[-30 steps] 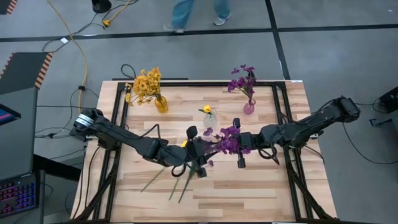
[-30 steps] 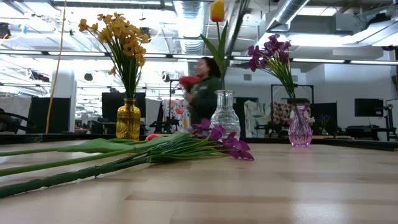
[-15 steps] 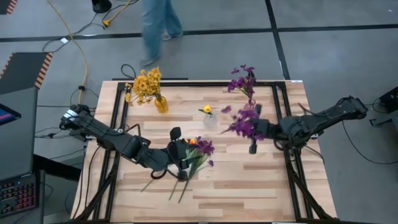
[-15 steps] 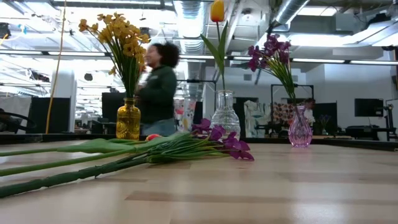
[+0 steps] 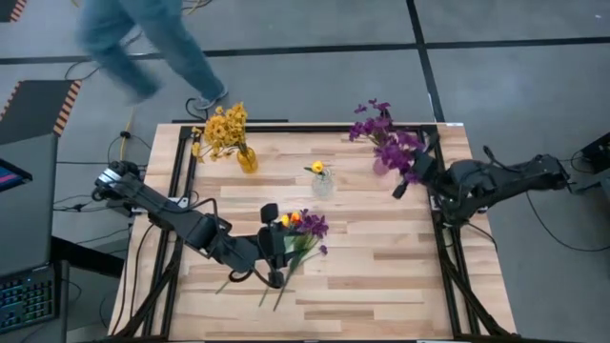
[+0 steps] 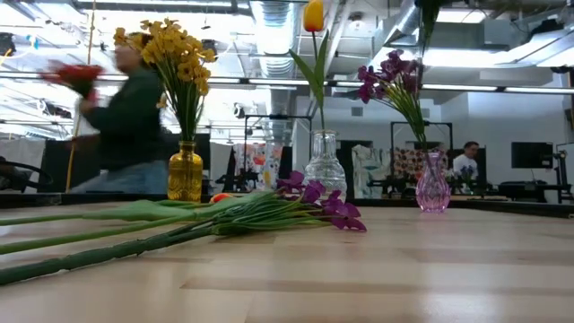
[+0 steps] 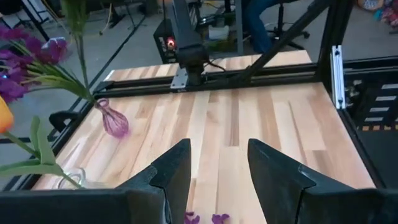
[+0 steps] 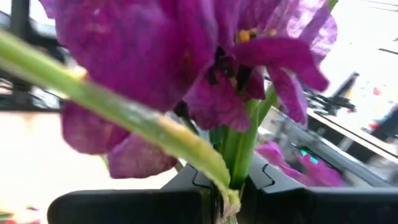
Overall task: Sort flowers into vase by color
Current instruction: Put the violet flowers into the pink vase
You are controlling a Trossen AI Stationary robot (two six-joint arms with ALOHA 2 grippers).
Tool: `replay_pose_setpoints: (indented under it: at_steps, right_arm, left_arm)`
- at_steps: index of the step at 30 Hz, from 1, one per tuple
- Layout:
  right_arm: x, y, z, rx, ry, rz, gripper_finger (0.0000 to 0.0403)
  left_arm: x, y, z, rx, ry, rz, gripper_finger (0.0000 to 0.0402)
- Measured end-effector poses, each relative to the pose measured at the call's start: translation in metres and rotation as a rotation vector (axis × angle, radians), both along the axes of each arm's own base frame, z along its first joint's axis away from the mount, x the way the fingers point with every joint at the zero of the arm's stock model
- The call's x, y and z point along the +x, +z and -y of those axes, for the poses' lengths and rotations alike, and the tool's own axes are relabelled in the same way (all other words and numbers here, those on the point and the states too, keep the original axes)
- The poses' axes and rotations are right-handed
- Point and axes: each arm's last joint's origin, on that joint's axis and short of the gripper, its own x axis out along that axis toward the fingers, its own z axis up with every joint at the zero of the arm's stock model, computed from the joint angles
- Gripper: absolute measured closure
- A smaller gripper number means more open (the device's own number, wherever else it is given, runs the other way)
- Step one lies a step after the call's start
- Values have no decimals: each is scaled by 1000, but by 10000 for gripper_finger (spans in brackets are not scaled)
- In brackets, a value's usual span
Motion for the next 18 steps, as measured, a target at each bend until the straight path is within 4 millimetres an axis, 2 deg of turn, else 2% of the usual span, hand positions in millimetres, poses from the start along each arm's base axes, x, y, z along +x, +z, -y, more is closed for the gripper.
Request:
replay_pose_setpoints:
  at_steps: [11,18]
  right_arm:
    - [-4,-11,33,49,-225,-74,351]
    - [-4,-21,43,151,-232,-92,351]
  left_arm:
    - [4,-6,0,-7,4,-19,255]
    - [4,-5,0,-10,5,-19,255]
